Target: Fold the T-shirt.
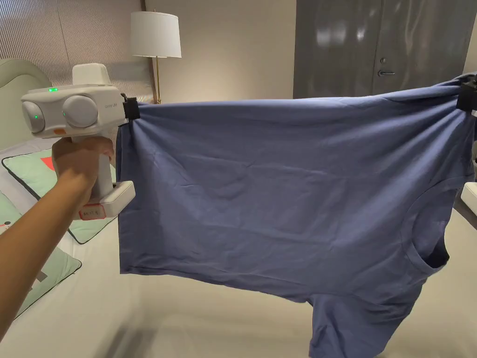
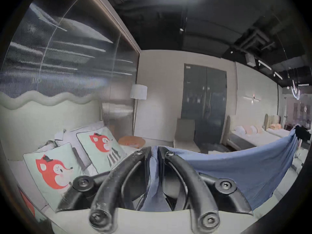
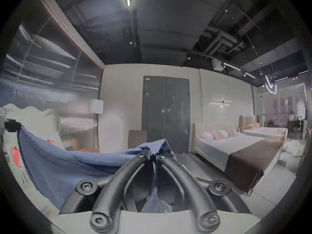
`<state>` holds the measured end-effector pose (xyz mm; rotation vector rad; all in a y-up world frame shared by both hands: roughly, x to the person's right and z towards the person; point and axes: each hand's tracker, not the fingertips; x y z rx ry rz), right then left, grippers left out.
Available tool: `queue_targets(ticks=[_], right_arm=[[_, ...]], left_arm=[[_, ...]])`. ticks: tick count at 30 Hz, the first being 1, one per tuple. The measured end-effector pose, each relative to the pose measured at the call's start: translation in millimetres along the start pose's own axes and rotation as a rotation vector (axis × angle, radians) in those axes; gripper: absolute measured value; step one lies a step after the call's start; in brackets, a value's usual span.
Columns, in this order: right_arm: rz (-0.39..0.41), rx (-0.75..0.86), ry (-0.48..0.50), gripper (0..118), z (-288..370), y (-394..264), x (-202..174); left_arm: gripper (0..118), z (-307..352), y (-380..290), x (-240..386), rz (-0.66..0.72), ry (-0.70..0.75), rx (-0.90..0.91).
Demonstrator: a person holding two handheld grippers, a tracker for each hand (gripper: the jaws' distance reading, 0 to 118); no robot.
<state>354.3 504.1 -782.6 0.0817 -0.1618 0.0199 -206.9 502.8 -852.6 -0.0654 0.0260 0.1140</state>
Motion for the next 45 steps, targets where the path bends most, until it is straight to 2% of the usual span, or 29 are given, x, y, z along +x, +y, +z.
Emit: queue_targets(ticks=[4, 9, 19, 26, 35, 45], right_arm=[[-0.021, 0.023, 0.015, 4, -5.7, 8.8, -4.4], [-0.038, 0.009, 0.028, 4, -12.7, -10.4, -9.3], [-0.054, -0.184, 0.065, 4, -27.8, -129.2, -13.0], [-0.053, -0.341, 0.055, 4, -1.2, -220.5, -7.6], [-0.112, -0.506, 0.054, 4, 94.6, -318.3, 3.7], [-0.151, -0.602, 0.087, 4, 252.3, -358.1, 21.6]], left_arm=[[6, -18.2, 6.7, -2.6, 0.023, 0.008, 0.017], [6, -39.4, -20.0, -8.5, 0.065, -0.007, 0.004], [6, -65.9, -162.2, -22.8, 0.058, 0.017, -0.224], [6, -39.9, -258.3, -34.3, -0.007, 0.043, -0.368], [6, 47.9, -351.7, -60.0, -0.036, 0.050, -0.532], [6, 167.4, -400.7, -92.3, -0.052, 0.038, -0.640]])
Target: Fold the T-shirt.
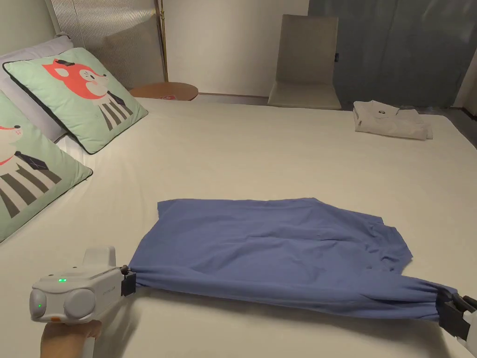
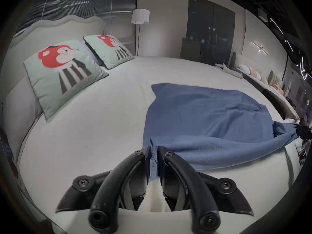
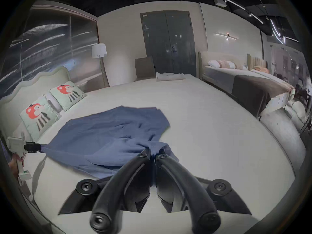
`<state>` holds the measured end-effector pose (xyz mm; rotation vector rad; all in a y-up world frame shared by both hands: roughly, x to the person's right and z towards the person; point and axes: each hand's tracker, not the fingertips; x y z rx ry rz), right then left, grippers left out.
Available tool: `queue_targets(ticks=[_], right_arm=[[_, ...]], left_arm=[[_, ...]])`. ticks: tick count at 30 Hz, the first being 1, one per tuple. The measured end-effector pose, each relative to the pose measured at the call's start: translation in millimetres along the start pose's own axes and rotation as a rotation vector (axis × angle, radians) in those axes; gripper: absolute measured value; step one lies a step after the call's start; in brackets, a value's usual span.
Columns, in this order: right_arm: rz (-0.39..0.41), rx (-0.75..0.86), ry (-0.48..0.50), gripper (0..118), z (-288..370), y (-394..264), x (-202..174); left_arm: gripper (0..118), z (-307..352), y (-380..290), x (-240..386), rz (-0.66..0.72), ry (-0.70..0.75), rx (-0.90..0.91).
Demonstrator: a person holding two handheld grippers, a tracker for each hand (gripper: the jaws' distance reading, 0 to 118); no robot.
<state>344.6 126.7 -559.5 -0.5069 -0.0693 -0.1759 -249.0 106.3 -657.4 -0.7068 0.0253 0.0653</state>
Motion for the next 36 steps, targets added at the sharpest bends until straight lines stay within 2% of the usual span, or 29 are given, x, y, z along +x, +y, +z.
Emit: queue_targets(ticks=[7, 13, 21, 25, 27, 28, 30, 33, 34, 35, 36], right_arm=[[-0.014, -0.051, 0.013, 4, 69.6, -55.3, 0.9], [0.004, -0.118, -0.002, 4, 101.8, -98.6, -2.5], [0.083, -0.250, -0.082, 4, 95.2, -135.6, -12.2], [0.076, -0.274, -0.106, 4, 90.3, -137.7, -16.0], [0.070, -0.279, -0.113, 7, 93.0, -130.5, -17.6], [0.068, -0.286, -0.111, 17, 93.9, -126.0, -18.2], [0.073, -0.293, -0.109, 57, 97.8, -114.8, -23.2], [0.098, -0.195, -0.084, 77, 105.0, -86.0, -31.8], [0.091, -0.147, -0.085, 94, 106.7, -73.3, -36.5], [0.086, -0.102, -0.084, 101, 109.9, -60.7, -41.6], [0.082, -0.054, -0.077, 103, 111.2, -47.1, -46.5]], left_arm=[[6, 43.4, -59.1, -17.9, -0.021, 0.003, -0.045], [6, 69.6, -94.5, -30.7, -0.046, 0.010, -0.074], [6, 82.6, -120.6, -35.1, -0.124, 0.040, -0.095], [7, 86.9, -130.1, -28.2, -0.155, 0.055, -0.097], [14, 90.2, -131.5, -26.8, -0.148, 0.062, -0.091], [26, 90.5, -130.5, -26.9, -0.136, 0.066, -0.090], [63, 92.2, -123.1, -25.1, -0.107, 0.083, -0.125], [79, 102.2, -107.5, -19.9, -0.051, 0.020, -0.048], [98, 107.9, -97.4, -14.3, -0.030, 0.004, -0.004], [106, 113.1, -87.3, -8.1, -0.019, -0.009, 0.036], [108, 120.2, -76.5, 0.5, -0.014, -0.031, 0.094]])
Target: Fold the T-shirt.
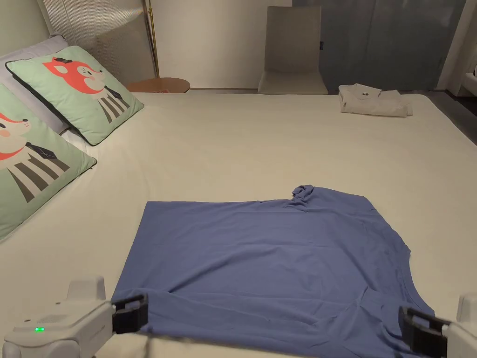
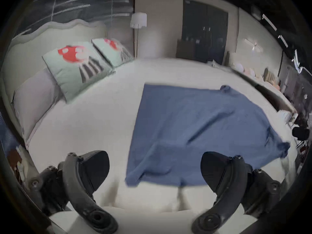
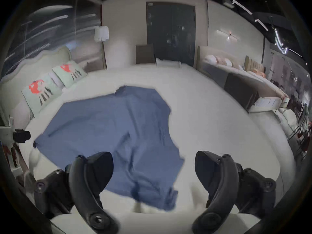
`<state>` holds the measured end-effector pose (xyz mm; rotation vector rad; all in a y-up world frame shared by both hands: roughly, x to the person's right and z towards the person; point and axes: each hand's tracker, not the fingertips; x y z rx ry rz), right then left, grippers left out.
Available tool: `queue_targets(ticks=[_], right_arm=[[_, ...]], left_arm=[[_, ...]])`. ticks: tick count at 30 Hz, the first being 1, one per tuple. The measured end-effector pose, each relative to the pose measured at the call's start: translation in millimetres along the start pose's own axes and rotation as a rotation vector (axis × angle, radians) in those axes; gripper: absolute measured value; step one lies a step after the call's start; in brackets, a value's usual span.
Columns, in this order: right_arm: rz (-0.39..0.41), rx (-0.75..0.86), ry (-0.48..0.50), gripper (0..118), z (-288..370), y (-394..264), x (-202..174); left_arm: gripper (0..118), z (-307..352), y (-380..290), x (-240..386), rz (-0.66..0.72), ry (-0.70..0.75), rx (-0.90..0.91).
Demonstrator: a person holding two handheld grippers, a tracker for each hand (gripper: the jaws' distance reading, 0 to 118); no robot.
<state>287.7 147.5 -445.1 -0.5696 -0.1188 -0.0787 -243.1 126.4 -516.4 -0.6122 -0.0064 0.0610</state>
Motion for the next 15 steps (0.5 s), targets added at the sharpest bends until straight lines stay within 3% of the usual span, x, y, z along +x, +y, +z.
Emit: queue_targets(ticks=[4, 11, 13, 15], right_arm=[[0.004, 0.164, 0.041, 103, 7.2, 51.6, -17.6], [0.064, 0.411, 0.003, 103, 33.4, 98.7, -43.8], [0.074, 0.436, -0.006, 103, 37.5, 102.5, -47.0], [0.094, 0.457, -0.016, 100, 39.7, 102.8, -50.2]], left_arm=[[108, 20.2, 50.8, 33.3, 0.003, -0.069, 0.180], [106, 57.7, 99.1, 84.4, -0.057, -0.052, 0.462], [99, 60.2, 102.1, 89.6, -0.062, -0.028, 0.498], [80, 62.7, 101.0, 92.8, -0.061, -0.039, 0.516]])
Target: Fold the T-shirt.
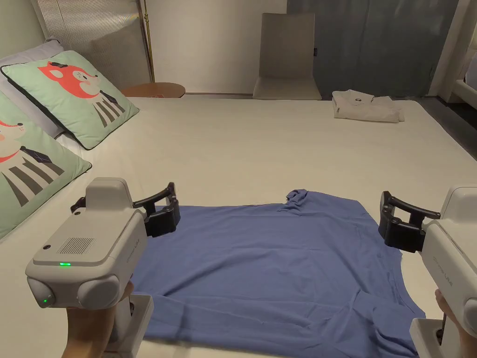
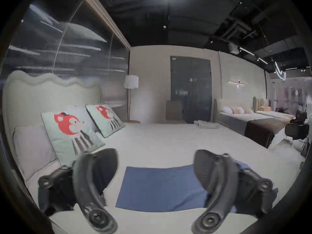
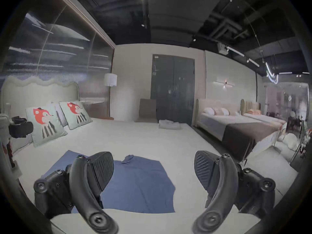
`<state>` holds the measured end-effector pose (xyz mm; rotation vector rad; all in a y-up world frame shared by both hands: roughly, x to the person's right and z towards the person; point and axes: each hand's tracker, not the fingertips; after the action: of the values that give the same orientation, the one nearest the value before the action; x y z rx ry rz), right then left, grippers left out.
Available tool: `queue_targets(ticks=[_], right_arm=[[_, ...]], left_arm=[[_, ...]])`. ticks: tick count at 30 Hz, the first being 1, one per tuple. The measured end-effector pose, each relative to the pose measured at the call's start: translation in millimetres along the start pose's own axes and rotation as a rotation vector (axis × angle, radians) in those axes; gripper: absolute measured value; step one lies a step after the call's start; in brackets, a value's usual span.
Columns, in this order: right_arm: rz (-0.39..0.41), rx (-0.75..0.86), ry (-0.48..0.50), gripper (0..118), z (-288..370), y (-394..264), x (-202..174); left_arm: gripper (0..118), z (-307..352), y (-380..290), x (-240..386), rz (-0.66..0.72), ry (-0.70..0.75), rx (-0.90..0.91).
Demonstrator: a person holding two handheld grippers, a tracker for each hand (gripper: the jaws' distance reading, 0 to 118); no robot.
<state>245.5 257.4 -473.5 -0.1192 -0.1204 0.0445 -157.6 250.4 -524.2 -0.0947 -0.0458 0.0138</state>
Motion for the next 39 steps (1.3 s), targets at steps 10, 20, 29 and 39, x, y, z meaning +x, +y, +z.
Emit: queue_targets(ticks=[10, 20, 29, 39], right_arm=[[0.004, 0.036, -0.018, 1, -2.0, -7.5, -2.7], [-0.006, -0.003, -0.001, 1, -4.3, -17.4, 1.9], [-0.015, -0.059, 0.010, 1, -8.6, -30.4, 2.0], [-0.007, -0.115, 0.015, 1, -10.4, -45.3, -0.1]], left_arm=[[0, -2.8, -13.2, -14.3, 0.030, -0.036, -0.028], [0, -14.8, -41.3, -46.7, 0.053, 0.034, -0.332], [101, -13.1, -115.5, -91.5, 0.058, 0.103, -0.632], [29, -24.3, -172.0, -101.4, -0.010, 0.129, -0.731]])
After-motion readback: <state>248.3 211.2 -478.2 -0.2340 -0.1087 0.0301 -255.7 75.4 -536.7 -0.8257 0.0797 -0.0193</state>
